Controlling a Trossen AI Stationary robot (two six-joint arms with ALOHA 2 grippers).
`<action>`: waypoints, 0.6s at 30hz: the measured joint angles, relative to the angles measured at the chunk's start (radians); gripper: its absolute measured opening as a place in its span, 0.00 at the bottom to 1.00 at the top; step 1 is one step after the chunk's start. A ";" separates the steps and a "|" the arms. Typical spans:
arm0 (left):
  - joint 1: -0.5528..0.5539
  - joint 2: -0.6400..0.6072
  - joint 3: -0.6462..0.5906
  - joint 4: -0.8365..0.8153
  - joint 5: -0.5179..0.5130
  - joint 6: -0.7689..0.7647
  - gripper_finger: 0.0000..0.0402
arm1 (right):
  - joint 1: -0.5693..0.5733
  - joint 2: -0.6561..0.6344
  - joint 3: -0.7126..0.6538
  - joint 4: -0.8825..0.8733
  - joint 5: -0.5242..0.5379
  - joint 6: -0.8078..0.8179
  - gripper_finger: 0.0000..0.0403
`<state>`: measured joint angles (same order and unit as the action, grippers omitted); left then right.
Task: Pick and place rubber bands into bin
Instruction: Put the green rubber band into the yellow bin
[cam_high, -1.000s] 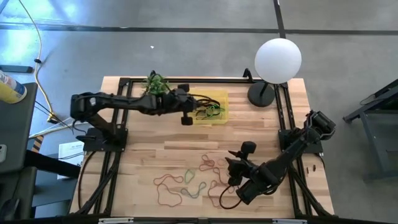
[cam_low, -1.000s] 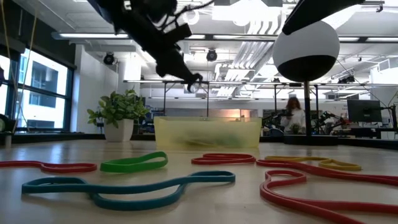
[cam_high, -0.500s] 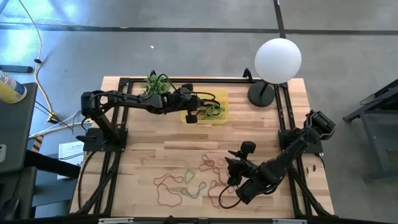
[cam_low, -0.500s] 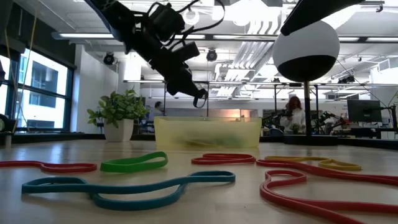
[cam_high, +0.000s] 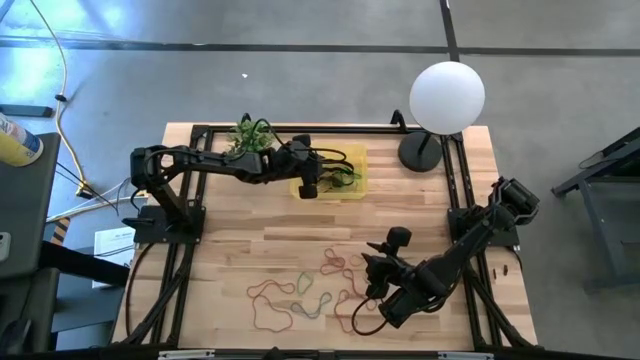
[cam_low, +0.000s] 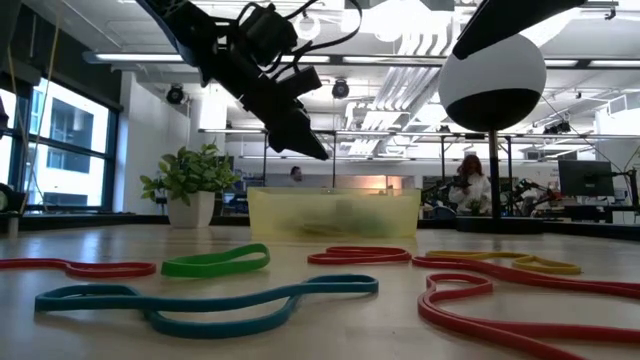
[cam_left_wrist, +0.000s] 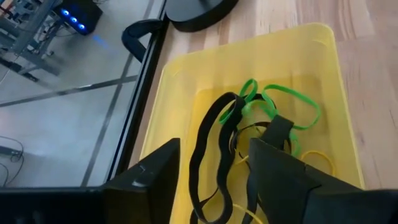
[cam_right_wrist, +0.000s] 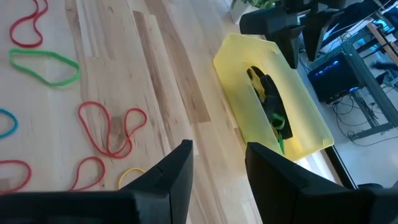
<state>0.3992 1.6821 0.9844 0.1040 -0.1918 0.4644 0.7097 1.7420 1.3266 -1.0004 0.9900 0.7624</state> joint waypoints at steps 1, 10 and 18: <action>0.000 0.000 0.000 -0.001 0.001 0.000 0.46 | 0.000 0.000 0.000 0.000 -0.001 0.000 0.34; 0.000 -0.046 0.009 -0.064 0.143 0.000 0.46 | 0.000 0.000 0.000 0.000 -0.020 0.000 0.34; -0.035 -0.122 0.103 -0.422 0.274 0.020 0.38 | 0.000 0.000 0.000 -0.002 -0.013 -0.002 0.34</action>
<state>0.3639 1.5600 1.0873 -0.3179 0.0822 0.4842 0.7097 1.7420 1.3266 -1.0024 0.9771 0.7602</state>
